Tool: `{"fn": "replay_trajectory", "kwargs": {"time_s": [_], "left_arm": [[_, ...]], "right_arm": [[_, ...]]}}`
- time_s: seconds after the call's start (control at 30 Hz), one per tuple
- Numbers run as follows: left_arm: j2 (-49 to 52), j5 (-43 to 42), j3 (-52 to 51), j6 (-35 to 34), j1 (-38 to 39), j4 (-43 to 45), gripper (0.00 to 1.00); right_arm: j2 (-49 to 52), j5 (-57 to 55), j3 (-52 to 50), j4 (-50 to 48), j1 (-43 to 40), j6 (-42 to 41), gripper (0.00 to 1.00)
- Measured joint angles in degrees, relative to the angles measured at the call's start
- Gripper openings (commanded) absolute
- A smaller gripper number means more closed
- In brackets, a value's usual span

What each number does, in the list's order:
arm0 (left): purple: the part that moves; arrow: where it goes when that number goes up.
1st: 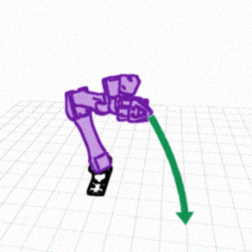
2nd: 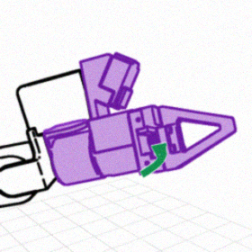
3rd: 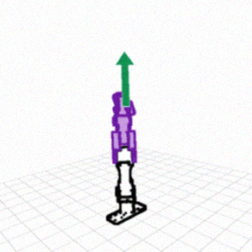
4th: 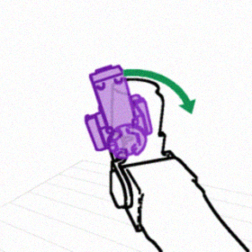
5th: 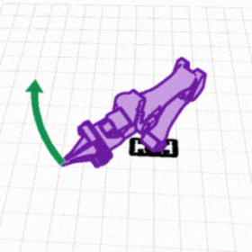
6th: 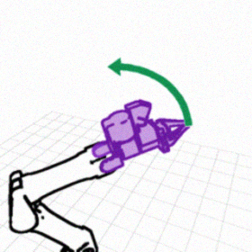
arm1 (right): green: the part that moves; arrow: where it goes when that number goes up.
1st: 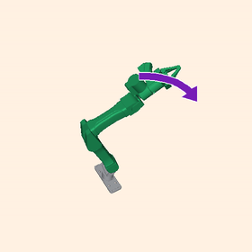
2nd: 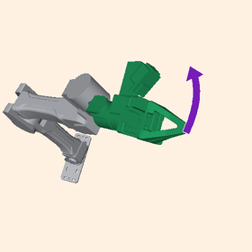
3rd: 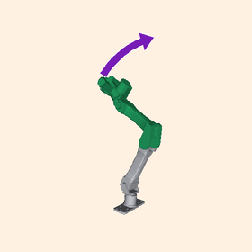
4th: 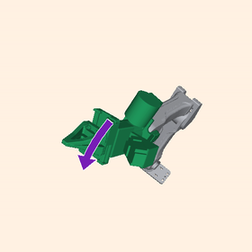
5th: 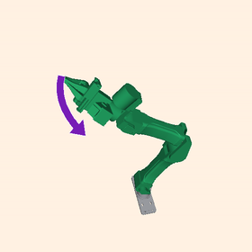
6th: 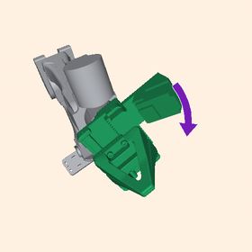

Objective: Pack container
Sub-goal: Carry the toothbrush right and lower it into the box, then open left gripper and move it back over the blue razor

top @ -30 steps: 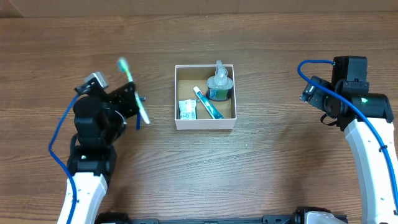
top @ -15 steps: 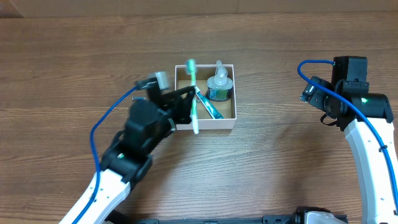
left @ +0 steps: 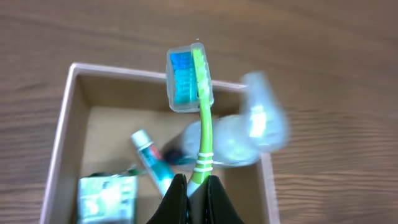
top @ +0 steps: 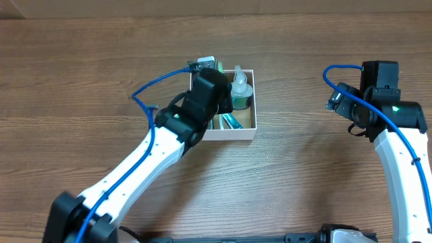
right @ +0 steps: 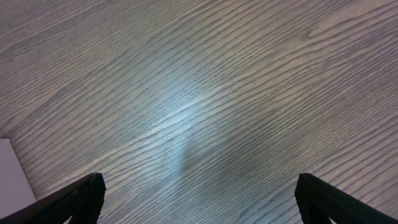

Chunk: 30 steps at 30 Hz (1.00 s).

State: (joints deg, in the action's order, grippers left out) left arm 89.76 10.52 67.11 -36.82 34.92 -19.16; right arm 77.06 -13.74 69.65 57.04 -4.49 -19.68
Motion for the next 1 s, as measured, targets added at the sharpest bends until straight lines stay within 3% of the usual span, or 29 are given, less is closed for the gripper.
{"fn": "replay_trajectory", "kwargs": {"time_s": [0.1,0.13,0.17,0.2,0.27,0.47,0.53,0.6,0.7,0.8,1.0], "left_arm": [[4.83,2.25,0.00,0.55,-0.02,-1.25,0.15],[5.38,2.43,0.00,0.63,0.00,-1.44,0.23],[5.79,2.64,0.00,0.79,0.00,-1.66,0.48],[6.05,2.89,0.00,0.70,-0.02,-1.64,0.59],[6.05,3.23,0.00,1.53,0.00,-1.03,0.66],[4.74,3.91,0.04,5.99,-0.07,-1.49,0.69],[2.23,4.15,0.22,6.73,-0.15,-3.76,0.75],[-1.77,5.90,0.98,7.02,-0.35,-9.46,0.81],[-5.46,10.86,1.84,6.36,-1.90,-19.58,0.75],[-5.75,12.83,2.01,4.98,-4.15,-29.14,0.79],[-4.57,13.70,1.84,6.03,-9.99,-34.91,0.85]], "right_arm": [[0.00,0.00,0.00,0.04,-0.02,0.02,1.00],[0.00,0.00,0.00,0.04,-0.02,0.04,1.00],[0.00,0.00,0.00,0.00,-0.02,0.02,1.00],[0.00,0.00,0.00,0.00,-0.02,0.04,1.00],[0.00,0.00,0.00,0.02,-0.02,0.02,1.00],[0.00,-0.02,0.00,0.04,0.00,0.04,1.00],[0.00,0.00,0.00,0.04,-0.02,0.02,1.00],[0.00,0.00,0.00,0.04,-0.02,0.04,1.00],[0.00,0.00,0.00,0.02,-0.02,0.04,1.00],[0.00,0.00,0.00,0.04,-0.02,0.02,1.00],[0.00,0.00,0.00,0.02,-0.02,0.04,1.00]]}}
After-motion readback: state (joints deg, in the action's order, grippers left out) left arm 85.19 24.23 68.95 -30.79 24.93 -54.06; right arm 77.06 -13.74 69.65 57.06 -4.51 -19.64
